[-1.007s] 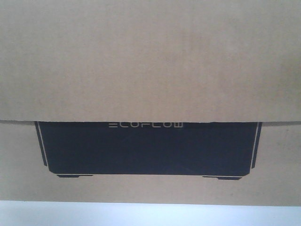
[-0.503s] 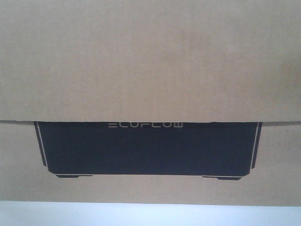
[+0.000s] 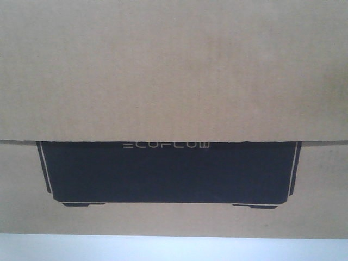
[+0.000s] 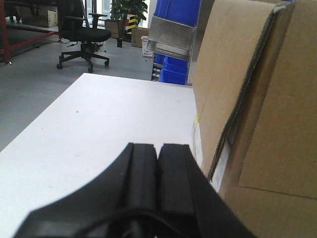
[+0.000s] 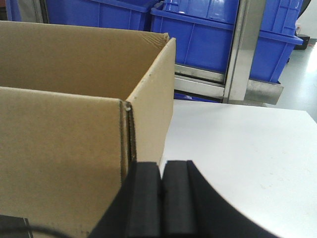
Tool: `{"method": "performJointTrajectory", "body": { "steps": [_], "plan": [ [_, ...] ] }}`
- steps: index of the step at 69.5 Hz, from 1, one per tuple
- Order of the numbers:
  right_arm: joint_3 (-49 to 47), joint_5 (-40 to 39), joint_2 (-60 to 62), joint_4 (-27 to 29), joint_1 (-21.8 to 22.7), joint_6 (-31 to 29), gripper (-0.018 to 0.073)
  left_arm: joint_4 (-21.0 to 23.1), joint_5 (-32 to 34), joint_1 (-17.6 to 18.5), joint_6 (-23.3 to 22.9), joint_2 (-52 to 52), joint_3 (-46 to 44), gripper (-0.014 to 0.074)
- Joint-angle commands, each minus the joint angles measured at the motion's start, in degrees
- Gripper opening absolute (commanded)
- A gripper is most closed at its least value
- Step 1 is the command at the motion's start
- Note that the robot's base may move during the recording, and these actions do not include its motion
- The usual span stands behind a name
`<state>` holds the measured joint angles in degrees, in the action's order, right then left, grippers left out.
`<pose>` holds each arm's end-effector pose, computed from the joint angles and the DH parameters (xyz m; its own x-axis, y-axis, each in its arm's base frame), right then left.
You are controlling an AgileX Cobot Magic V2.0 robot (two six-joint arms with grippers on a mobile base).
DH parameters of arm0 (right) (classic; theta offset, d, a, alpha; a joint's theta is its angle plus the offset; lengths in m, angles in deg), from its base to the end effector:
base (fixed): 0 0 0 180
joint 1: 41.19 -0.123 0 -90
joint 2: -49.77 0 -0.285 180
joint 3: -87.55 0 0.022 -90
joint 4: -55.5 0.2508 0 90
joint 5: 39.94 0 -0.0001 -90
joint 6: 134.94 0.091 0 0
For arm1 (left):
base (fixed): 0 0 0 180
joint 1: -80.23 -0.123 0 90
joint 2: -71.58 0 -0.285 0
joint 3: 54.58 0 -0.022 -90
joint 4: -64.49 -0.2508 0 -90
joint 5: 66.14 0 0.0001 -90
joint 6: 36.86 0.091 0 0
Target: Grab box from left shelf to table start
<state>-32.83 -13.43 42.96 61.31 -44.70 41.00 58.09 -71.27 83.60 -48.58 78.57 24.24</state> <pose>0.0286 0.0059 0.2727 -0.0513 0.0168 -0.9985 -0.1052 0.9942 0.0221 0.0566 -0.0024 0.1964 -0.0203 -0.0921 -0.9955 0.0471 0.9946 -0.0930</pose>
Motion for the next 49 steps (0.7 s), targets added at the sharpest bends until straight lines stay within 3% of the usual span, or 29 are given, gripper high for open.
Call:
{"method": "performJointTrajectory", "body": {
  "steps": [1,10,49],
  "plan": [
    [-1.53,-5.46,-0.72,-0.31,-0.23,-0.09,0.0058,0.69,5.61,0.03,1.22,-0.52,0.00,-0.0094],
    [-1.53,-5.46,-0.72,-0.31,-0.23,-0.09,0.0058,8.62,5.61,-0.08,10.17,-0.42,0.00,-0.0094],
    [-1.53,-5.46,-0.72,-0.31,-0.23,-0.09,0.0058,9.27,5.13,-0.08,10.18,-0.42,0.00,-0.0094]
  ]
}}
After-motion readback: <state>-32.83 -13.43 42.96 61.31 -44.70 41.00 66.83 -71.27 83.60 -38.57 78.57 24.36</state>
